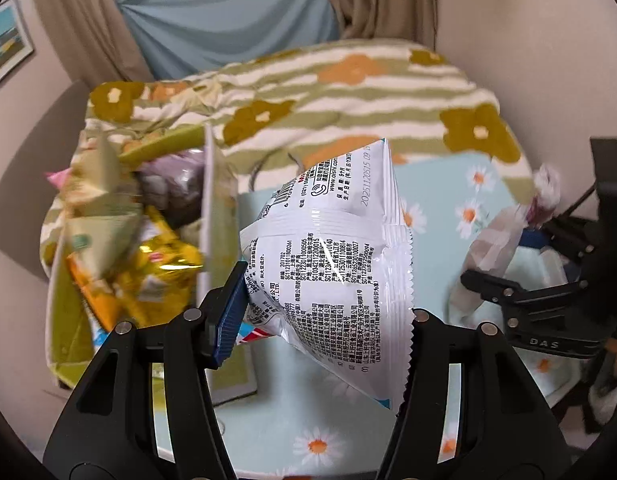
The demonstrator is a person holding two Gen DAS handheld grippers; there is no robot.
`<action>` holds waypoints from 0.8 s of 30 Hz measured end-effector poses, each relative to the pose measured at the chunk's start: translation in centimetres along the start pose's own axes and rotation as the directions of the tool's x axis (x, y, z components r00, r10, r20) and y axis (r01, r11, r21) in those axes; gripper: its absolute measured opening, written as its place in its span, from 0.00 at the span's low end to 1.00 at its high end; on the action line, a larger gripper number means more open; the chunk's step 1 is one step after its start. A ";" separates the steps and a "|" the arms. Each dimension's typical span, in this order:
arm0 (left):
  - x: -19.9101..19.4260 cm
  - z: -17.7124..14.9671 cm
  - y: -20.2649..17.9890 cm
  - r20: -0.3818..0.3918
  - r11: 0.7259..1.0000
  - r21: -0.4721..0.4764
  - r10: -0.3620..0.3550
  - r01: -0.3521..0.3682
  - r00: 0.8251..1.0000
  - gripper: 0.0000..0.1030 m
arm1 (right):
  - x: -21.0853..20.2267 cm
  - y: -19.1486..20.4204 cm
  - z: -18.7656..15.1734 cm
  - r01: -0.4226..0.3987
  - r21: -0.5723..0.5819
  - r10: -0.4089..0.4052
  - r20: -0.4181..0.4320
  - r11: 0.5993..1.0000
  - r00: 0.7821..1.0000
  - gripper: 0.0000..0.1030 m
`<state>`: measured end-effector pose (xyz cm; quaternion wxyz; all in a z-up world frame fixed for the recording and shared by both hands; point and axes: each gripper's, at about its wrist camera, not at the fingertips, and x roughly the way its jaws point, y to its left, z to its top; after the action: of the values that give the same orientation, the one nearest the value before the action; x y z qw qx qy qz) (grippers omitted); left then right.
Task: Organize snacks
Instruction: 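Lower the white bag into the box with the left tool while the right lowers the pink pack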
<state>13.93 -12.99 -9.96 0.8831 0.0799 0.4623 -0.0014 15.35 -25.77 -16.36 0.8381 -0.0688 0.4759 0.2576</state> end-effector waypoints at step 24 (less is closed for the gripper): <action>-3.6 -4.8 23.8 0.060 0.982 -0.171 0.094 -0.082 0.994 0.54 | -5.3 18.0 6.9 -0.056 0.132 0.033 0.166 0.990 0.986 0.56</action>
<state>9.75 10.91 -6.44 0.9011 0.0255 0.4266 0.0738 9.48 -9.77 -5.91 0.8710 0.0206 0.4234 0.2481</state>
